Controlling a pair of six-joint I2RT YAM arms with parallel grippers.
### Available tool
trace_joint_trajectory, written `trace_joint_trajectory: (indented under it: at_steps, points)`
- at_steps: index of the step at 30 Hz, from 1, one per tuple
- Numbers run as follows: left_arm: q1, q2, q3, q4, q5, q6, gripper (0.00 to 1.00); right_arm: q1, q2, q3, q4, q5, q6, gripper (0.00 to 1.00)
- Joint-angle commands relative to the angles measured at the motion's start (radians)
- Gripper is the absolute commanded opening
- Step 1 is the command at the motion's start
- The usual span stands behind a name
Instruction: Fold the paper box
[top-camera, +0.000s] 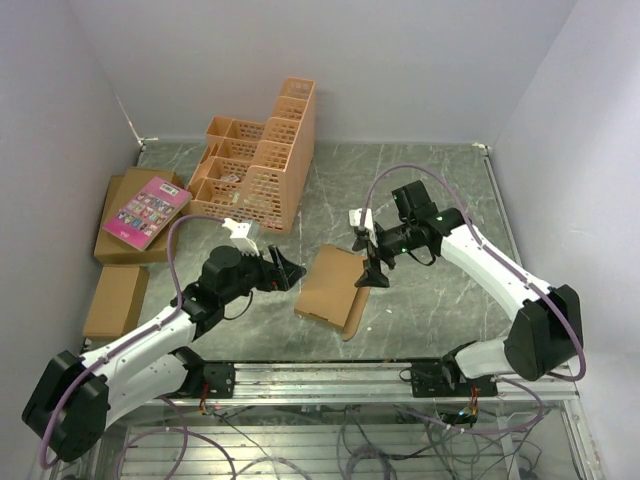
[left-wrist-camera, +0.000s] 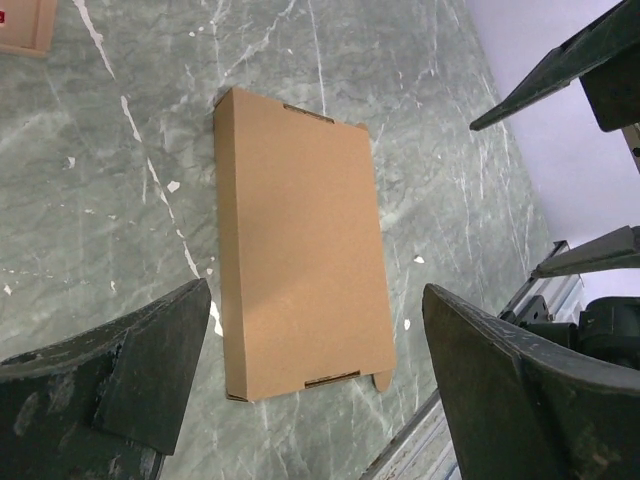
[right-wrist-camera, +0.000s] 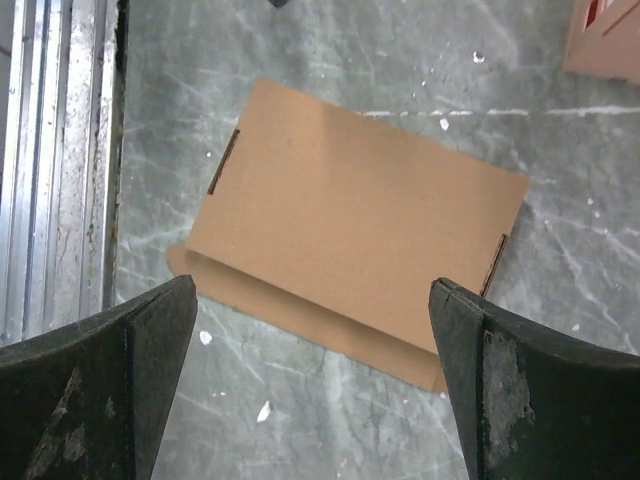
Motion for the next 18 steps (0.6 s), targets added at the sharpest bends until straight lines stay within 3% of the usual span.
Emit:
trace_joint_trajectory:
  at_steps: [1,5,9,11,14,18]
  points:
    - [0.009,0.004,0.014,0.043,0.046,-0.001,0.96,0.004,-0.030,0.040,-0.137,0.072,-0.060,1.00]
    - [0.009,-0.022,-0.007,0.045,0.046,0.004,0.96,0.026,-0.145,-0.036,-0.035,0.191,-0.032,1.00]
    - [0.009,-0.058,-0.052,0.055,0.026,0.003,0.95,0.026,-0.186,-0.129,0.091,0.128,0.224,1.00]
    - [0.010,-0.070,-0.067,0.061,0.022,0.001,0.95,0.059,-0.157,-0.128,0.059,0.071,0.239,1.00]
    - [0.009,-0.082,-0.076,0.045,0.015,0.017,0.93,0.217,-0.217,-0.213,0.184,0.301,0.255,1.00]
    - [0.009,-0.089,-0.049,-0.043,-0.006,0.074,0.90,0.355,-0.407,-0.391,0.327,0.421,0.145,1.00]
